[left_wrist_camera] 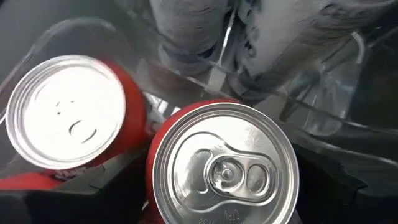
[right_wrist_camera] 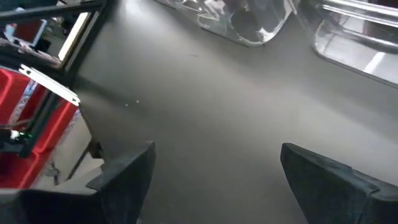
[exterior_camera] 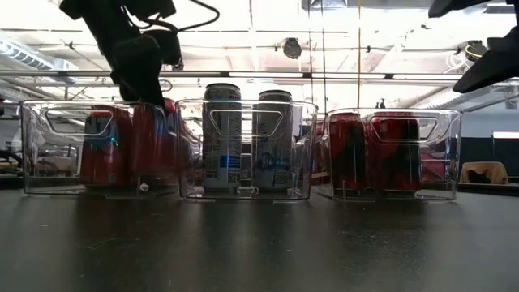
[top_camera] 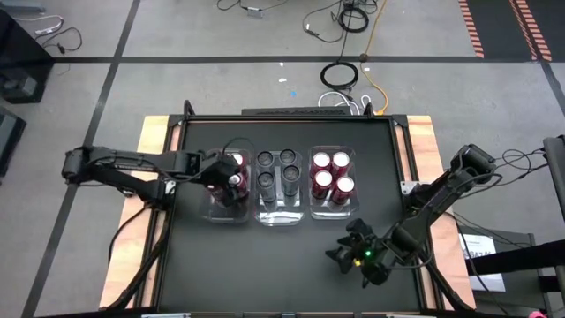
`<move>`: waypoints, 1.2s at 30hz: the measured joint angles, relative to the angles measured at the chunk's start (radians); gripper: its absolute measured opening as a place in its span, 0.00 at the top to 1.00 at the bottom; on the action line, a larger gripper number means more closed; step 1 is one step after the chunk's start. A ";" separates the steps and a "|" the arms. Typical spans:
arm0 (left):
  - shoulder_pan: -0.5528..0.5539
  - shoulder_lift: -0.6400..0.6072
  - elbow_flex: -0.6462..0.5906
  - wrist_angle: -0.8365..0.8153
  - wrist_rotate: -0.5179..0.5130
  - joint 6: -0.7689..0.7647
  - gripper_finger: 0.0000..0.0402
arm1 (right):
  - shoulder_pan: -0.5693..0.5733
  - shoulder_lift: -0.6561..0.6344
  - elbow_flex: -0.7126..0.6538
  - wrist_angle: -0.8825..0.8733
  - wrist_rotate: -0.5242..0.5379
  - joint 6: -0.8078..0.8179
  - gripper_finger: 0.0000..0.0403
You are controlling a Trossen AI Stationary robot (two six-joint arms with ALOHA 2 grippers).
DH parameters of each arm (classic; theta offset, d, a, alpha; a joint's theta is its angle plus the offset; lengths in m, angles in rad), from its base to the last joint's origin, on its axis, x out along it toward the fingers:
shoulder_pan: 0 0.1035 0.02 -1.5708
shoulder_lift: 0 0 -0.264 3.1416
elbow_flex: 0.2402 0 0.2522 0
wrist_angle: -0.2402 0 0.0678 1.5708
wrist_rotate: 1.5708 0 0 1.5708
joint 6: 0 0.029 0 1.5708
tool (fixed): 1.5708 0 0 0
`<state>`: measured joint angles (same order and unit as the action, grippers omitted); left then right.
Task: Sort soda cans
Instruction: Put the orange soda can into the left transparent bin
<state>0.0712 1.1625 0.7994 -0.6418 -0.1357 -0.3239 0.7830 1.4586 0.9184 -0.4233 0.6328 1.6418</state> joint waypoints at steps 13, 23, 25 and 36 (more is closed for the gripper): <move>0.027 0.005 -0.018 0.007 -0.040 -0.003 0.19 | -0.017 0.000 0.000 0.017 -0.002 -0.003 0.16; 0.027 0.005 -0.018 0.007 -0.016 -0.011 0.19 | -0.017 0.000 0.000 0.024 -0.005 -0.006 0.16; 0.027 0.005 -0.018 0.007 -0.011 -0.019 0.17 | -0.017 0.000 0.000 0.024 -0.005 -0.008 0.16; 0.027 0.041 -0.017 0.015 -0.009 -0.037 0.08 | -0.016 0.000 0.000 0.024 -0.009 -0.012 0.16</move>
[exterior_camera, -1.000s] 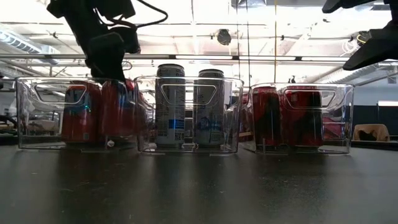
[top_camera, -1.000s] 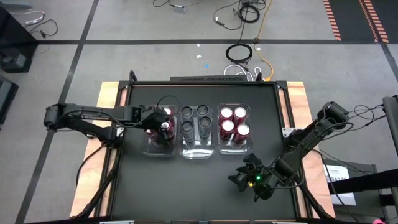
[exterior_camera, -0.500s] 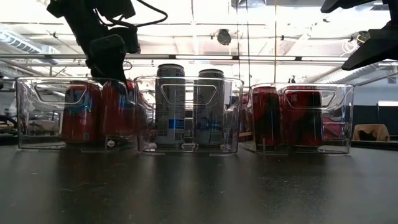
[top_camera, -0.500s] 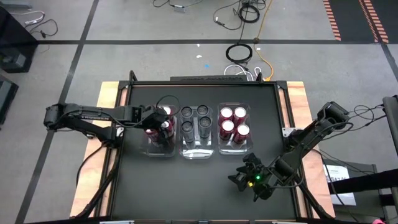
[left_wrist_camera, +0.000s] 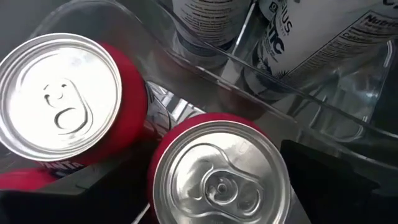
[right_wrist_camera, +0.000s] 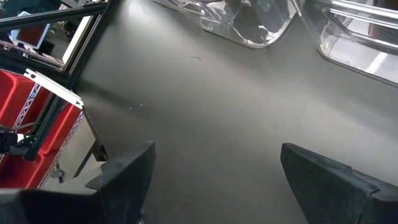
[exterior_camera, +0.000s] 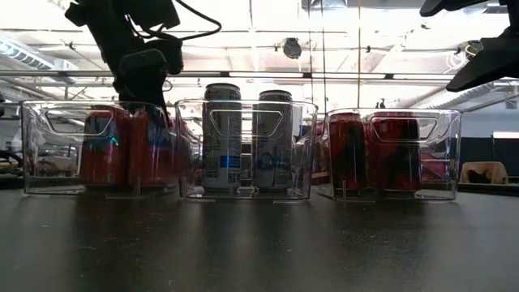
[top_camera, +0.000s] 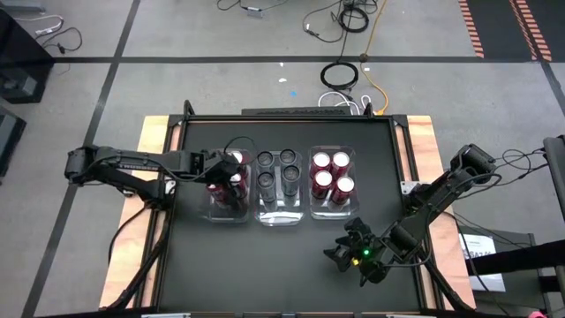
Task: Sort soda cans
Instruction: Put the orange soda can into the left transparent bin, then return to Home Position
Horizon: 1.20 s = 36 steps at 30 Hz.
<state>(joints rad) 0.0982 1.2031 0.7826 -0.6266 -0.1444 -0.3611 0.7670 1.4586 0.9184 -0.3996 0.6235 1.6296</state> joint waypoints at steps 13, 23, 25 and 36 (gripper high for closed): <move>0.000 -0.002 0.169 -0.100 0.003 0.001 0.08 | 0.000 0.000 0.000 0.007 -0.001 -0.021 0.16; 0.000 -0.002 0.400 -0.424 0.011 0.103 0.08 | 0.000 0.000 0.000 0.007 0.000 -0.105 0.16; -0.001 -0.002 0.437 -0.501 0.039 0.044 0.08 | 0.000 0.000 0.000 0.007 0.000 -0.134 0.16; -0.147 -0.082 0.398 -0.403 0.040 0.066 0.08 | 0.000 0.000 0.000 0.007 0.000 -0.259 0.16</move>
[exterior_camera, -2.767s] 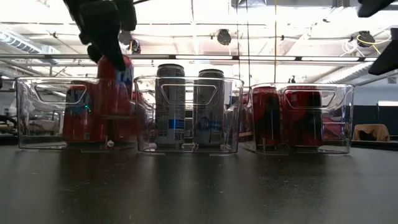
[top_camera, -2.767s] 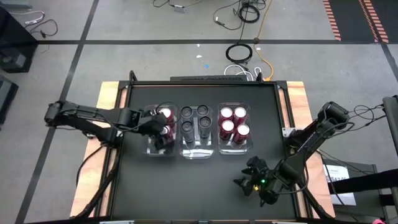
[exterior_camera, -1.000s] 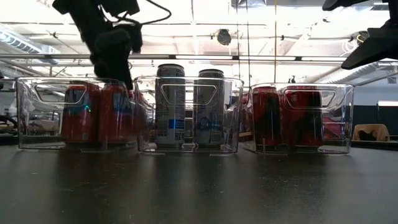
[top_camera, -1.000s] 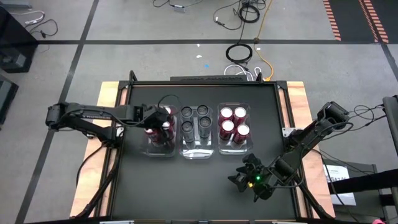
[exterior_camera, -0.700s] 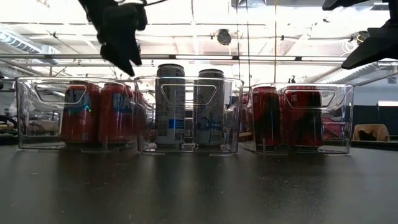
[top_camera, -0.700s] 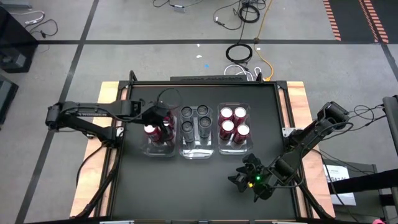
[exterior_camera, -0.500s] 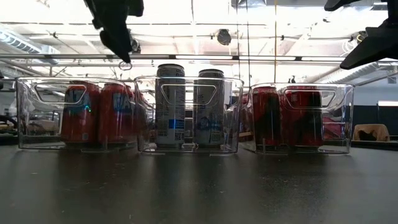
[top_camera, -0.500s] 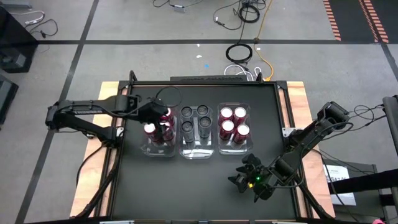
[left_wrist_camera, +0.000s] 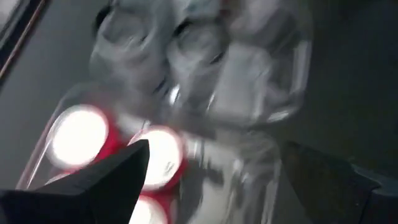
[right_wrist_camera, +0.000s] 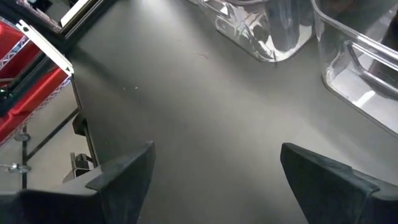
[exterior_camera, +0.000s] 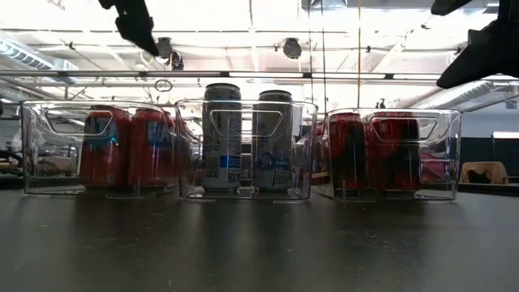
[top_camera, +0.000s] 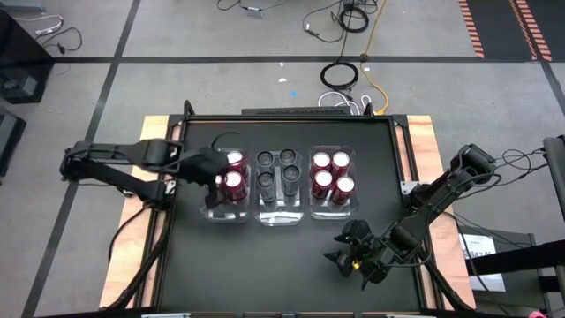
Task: Sort soda cans
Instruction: Return to Home Position
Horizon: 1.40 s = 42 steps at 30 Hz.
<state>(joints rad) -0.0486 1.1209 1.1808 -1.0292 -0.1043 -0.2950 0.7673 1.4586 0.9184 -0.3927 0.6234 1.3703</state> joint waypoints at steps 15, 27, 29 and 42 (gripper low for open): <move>-0.123 -0.519 -0.721 0.740 -0.085 0.047 0.08 | -0.002 0.000 0.000 0.005 0.000 0.005 0.16; -0.040 -0.881 -0.944 0.804 0.016 0.145 0.08 | -0.002 0.000 0.000 0.028 0.000 0.090 0.16; -0.035 -0.941 -0.977 0.806 0.015 0.148 0.08 | -0.002 0.000 0.000 0.027 0.000 0.103 0.16; -0.034 -1.121 -1.105 0.841 0.090 0.170 0.08 | -0.002 0.000 0.000 0.025 0.003 0.109 0.16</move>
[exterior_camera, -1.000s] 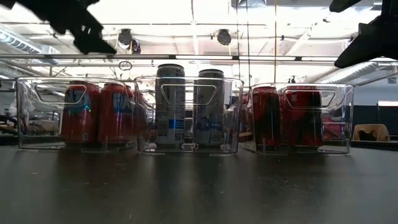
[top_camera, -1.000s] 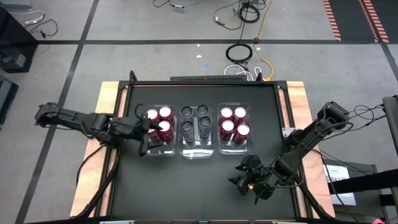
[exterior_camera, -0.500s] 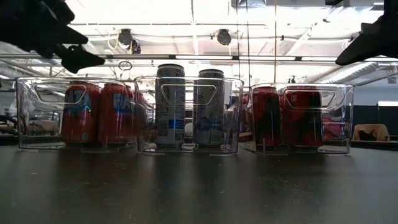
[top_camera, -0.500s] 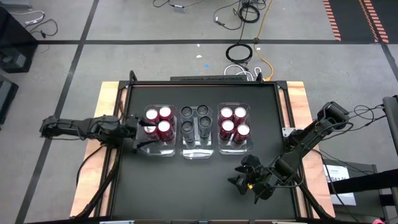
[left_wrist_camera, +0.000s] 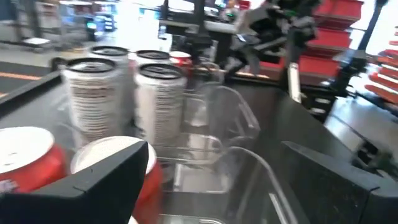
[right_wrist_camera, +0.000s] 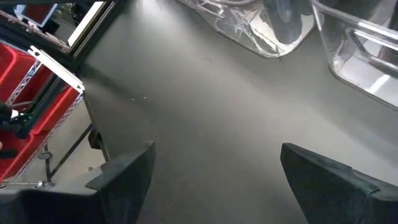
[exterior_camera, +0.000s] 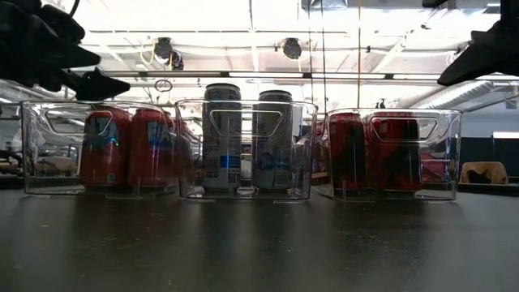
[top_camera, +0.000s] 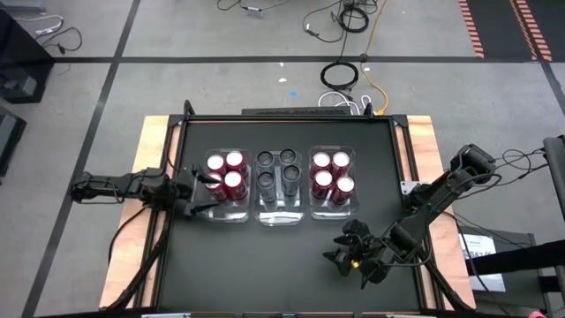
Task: Sort soda cans
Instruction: Return to Home Position
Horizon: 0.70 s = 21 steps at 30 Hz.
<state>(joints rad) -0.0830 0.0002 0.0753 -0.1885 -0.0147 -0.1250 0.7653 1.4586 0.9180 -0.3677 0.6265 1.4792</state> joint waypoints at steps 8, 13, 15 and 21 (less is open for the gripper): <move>0.000 0.000 -0.001 0.001 -0.028 0.056 0.08 | 0.000 0.000 0.000 -0.001 0.002 0.001 0.16; 0.000 0.005 -0.001 0.005 -0.128 0.061 0.08 | 0.000 0.000 0.000 -0.002 0.002 -0.002 0.16; 0.000 0.005 0.000 0.005 -0.128 0.062 0.08 | 0.000 0.000 0.000 -0.002 0.002 -0.002 0.16; 0.000 0.005 -0.001 0.007 -0.132 0.056 0.08 | 0.000 0.000 0.000 -0.003 0.002 -0.002 0.16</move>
<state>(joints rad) -0.0830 0.0055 0.0746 -0.1818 -0.1463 -0.0685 0.7654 1.4582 0.9180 -0.3702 0.6286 1.4769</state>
